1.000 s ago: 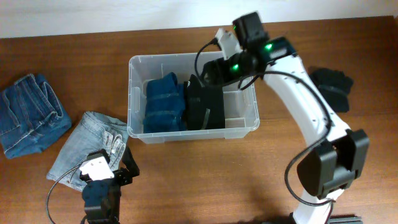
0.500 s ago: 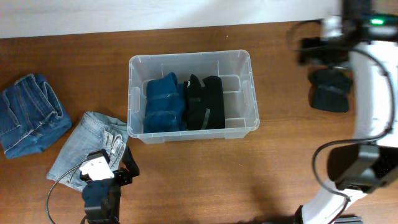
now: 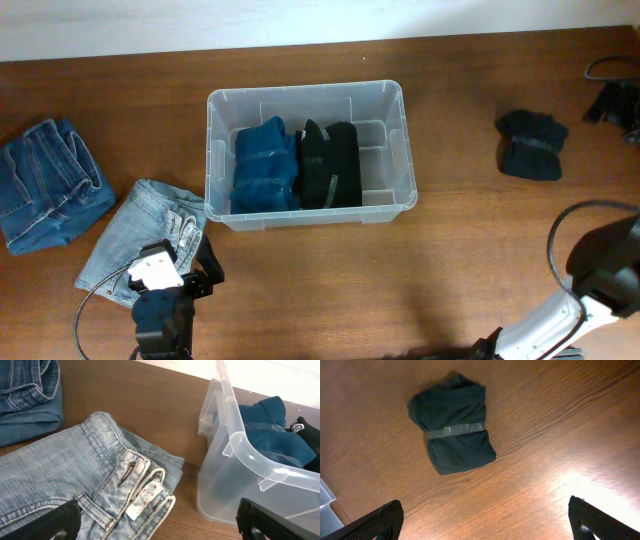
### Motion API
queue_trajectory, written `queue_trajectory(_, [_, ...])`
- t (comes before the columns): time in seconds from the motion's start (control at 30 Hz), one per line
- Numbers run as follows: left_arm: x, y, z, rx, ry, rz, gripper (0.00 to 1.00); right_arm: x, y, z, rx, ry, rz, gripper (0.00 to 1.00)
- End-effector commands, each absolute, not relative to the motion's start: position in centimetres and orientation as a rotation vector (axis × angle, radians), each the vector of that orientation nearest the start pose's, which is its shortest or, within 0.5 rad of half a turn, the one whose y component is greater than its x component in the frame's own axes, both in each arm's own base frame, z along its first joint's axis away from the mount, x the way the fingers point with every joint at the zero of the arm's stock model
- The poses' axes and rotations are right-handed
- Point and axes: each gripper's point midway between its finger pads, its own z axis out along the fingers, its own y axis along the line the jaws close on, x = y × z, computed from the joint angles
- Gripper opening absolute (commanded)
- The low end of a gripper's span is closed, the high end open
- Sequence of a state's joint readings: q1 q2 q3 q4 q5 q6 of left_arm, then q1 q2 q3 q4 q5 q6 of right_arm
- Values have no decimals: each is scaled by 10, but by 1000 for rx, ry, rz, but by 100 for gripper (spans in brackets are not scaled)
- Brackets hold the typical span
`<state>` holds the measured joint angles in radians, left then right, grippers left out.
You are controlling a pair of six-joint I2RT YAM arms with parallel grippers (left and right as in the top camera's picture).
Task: Pack container
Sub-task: 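Move the right gripper to the remaining black bundle and grasp it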
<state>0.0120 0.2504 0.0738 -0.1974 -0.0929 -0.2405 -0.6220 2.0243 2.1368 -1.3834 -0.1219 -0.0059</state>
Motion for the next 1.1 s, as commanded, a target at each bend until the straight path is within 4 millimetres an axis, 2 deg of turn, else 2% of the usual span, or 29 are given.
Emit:
queue_trajectory(0.0, [243,18,101,-304,1923,-71,100,387,-239,168,824,2741,199,96])
queue_trajectory(0.1, [243,18,101,-304,1923,-71,100,393,-236,136,798,2801,282,94])
queue_trajectory(0.33, [243,18,101,-304,1923,-70,99,392,-235,69,858,2918,380,93])
queue_trajectory(0.43, [243,18,101,-304,1923,-71,99,394,-230,51,857,2938,440,93])
queue_trajectory(0.5, [243,18,101,-304,1923,-71,99,398,-225,44,828,2930,504,93])
queue_trajectory(0.57, [243,18,101,-304,1923,-71,99,403,-222,39,786,2920,553,88])
queue_trajectory(0.9, [243,18,101,-304,1923,-71,99,408,-225,28,775,2906,541,82])
queue_trajectory(1.07, [243,18,101,-304,1923,-71,99,402,-222,8,784,2922,544,81])
